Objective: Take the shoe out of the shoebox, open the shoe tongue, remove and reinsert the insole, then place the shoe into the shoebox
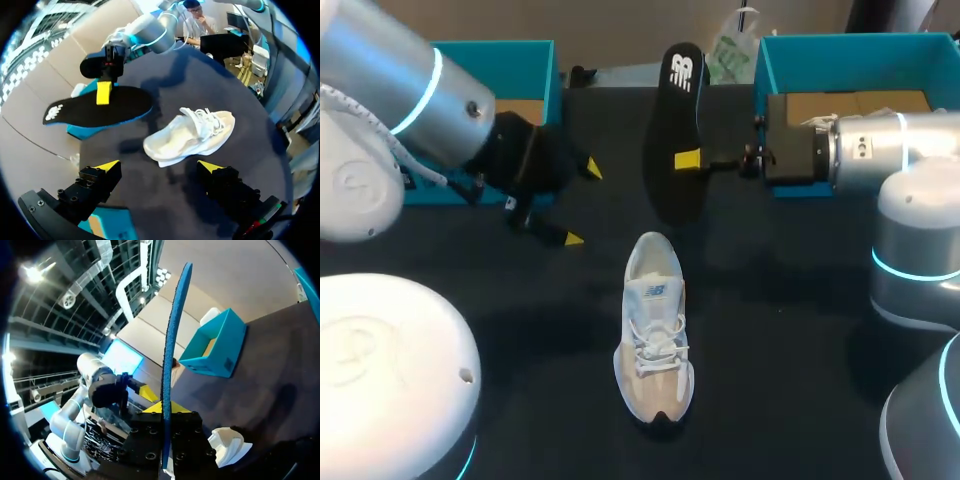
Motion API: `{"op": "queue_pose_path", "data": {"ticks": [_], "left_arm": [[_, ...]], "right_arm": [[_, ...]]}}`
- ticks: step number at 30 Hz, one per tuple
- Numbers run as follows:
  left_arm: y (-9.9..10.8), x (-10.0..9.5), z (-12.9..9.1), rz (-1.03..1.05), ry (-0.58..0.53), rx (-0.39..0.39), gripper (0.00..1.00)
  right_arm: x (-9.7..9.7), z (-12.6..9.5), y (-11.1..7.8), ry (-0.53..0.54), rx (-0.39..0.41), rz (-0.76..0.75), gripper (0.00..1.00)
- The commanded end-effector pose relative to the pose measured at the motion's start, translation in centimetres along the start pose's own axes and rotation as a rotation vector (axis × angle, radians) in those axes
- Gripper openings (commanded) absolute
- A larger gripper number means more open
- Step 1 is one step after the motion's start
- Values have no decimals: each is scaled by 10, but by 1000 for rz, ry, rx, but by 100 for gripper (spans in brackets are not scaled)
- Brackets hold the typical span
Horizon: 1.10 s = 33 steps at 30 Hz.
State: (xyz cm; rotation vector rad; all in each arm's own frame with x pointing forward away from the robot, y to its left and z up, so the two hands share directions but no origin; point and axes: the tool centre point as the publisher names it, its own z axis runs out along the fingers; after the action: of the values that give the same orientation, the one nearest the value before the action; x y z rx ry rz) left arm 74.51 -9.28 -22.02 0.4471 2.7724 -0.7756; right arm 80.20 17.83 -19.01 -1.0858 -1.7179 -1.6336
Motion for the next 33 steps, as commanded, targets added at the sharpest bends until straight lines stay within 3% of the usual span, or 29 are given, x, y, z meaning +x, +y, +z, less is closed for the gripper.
{"op": "queue_pose_path", "data": {"ticks": [1,7,9,17,25,33], "left_arm": [[7,-1,14,-53,43,-76,100],[17,7,31,-113,110,19,100],[20,13,43,-111,160,-71,100],[20,13,43,-111,160,-71,100],[17,30,83,-164,207,-23,100],[21,33,91,-221,217,-43,100]], "right_arm": [[-11,5,-11,34,-66,-8,0],[-24,5,-17,71,-130,-30,0],[-28,6,-19,74,-128,-14,0],[-28,6,-19,74,-128,-14,0],[-43,15,-25,64,-110,-24,0],[-49,18,-28,39,-99,-43,0]]}}
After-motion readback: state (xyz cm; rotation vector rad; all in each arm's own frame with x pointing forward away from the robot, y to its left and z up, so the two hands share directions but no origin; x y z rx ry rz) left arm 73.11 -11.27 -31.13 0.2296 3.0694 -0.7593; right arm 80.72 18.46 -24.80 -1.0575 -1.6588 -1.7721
